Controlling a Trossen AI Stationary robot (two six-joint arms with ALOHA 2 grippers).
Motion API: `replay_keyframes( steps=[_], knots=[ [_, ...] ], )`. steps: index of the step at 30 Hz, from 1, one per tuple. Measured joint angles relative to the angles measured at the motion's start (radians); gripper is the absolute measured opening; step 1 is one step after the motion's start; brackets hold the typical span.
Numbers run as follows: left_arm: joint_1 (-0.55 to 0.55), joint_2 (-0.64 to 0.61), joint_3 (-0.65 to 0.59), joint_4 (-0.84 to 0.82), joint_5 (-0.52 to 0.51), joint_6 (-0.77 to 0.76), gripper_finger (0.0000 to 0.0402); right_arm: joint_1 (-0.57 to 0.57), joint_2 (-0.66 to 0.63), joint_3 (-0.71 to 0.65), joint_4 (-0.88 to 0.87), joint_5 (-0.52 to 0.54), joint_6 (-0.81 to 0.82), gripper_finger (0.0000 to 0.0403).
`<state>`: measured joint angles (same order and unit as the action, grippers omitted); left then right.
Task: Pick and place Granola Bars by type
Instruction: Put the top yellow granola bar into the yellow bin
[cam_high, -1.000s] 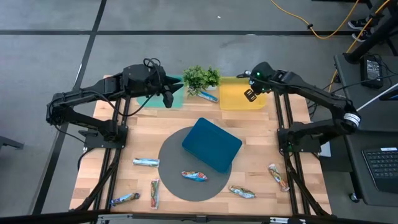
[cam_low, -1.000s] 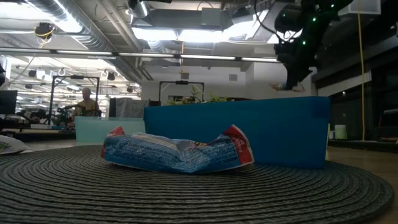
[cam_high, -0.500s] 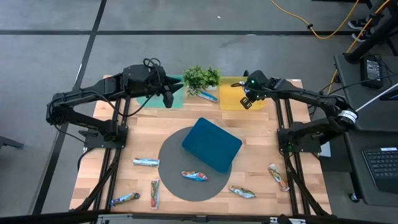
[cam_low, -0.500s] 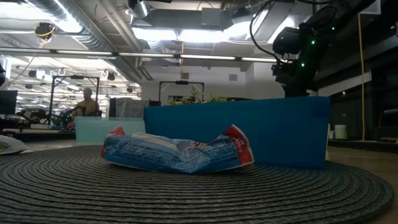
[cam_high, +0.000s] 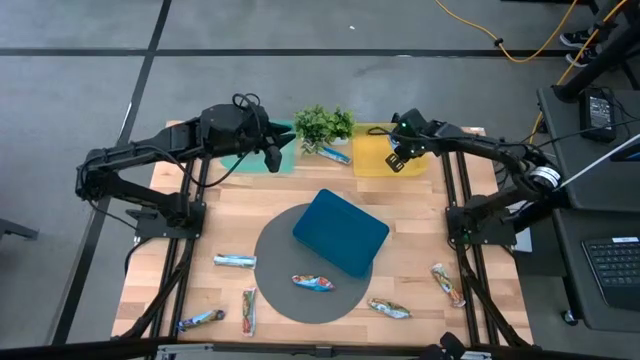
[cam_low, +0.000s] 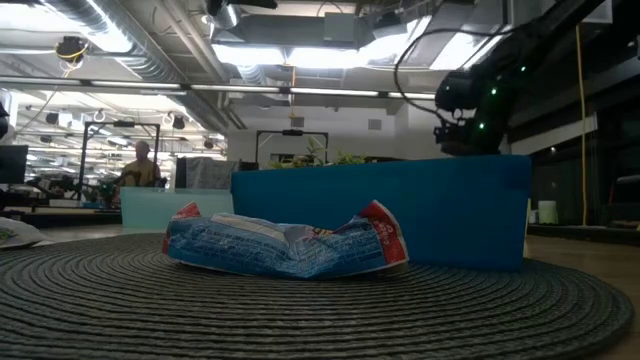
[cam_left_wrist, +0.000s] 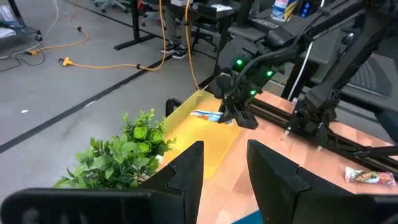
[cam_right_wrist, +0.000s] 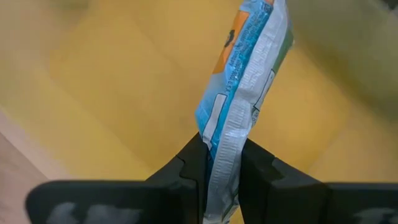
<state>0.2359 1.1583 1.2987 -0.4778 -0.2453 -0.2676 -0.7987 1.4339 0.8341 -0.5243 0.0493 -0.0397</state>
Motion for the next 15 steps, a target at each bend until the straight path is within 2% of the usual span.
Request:
replay_keyframes(
  steps=[5, 11, 15],
  knots=[
    [0.0, 0.025, 0.0, 0.001, 0.001, 0.0, 0.0116, 0.0, 0.04, 0.0, 0.005, -0.029, -0.023, 0.0067],
    [0.0, 0.058, 0.0, -0.001, 0.015, -0.003, 0.0116, 0.0, 0.019, 0.0, 0.01, -0.044, -0.019, 0.0069],
    [0.0, 0.079, 0.0, -0.002, 0.024, 0.0, 0.0116, 0.0, -0.02, 0.0, 0.027, -0.044, -0.024, 0.0099]
  ],
)
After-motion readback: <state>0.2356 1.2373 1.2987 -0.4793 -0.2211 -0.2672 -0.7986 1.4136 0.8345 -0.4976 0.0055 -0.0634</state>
